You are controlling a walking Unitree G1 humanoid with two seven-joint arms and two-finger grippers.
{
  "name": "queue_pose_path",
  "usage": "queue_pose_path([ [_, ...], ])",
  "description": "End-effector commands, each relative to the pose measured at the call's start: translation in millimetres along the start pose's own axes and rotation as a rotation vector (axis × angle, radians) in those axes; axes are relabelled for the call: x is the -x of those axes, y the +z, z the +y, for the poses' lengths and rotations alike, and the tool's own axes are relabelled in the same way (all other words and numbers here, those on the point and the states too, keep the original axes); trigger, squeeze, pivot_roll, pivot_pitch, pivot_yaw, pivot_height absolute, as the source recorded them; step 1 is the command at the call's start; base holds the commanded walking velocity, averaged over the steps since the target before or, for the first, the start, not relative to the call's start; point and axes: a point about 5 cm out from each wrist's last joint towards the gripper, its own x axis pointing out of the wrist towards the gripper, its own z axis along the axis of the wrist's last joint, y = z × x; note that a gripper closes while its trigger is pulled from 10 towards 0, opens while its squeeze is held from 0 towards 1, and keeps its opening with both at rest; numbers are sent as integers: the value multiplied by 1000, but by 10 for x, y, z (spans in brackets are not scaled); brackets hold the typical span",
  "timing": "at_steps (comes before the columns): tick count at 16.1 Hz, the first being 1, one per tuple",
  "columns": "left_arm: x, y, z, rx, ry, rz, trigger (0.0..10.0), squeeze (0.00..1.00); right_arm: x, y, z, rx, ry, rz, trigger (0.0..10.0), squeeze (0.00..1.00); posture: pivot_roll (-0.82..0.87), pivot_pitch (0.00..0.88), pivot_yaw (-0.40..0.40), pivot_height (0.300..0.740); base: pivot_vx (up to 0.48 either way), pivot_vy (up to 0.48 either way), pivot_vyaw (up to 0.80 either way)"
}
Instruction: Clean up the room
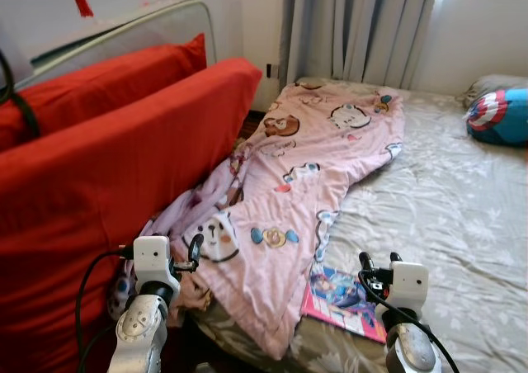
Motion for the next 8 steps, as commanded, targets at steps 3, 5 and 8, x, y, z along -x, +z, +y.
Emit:
queue_pose_path([
  [3, -10, 17, 10, -19, -3, 6, 10000, 0, -7, 4, 17, 0, 8, 4, 10000, 0, -104, 0, 12, 655, 0, 0, 0],
  [5, -7, 6, 1, -20, -6, 12, 10000, 0, -5, 1, 21, -3, 8, 6, 10000, 0, -104, 0, 13, 655, 0, 0, 0],
  [8, 0, -2, -12, -20, -9, 17, 10000, 0, -12, 8, 55, -10, 16, 5, 10000, 0, -103, 0, 13, 655, 0, 0, 0],
])
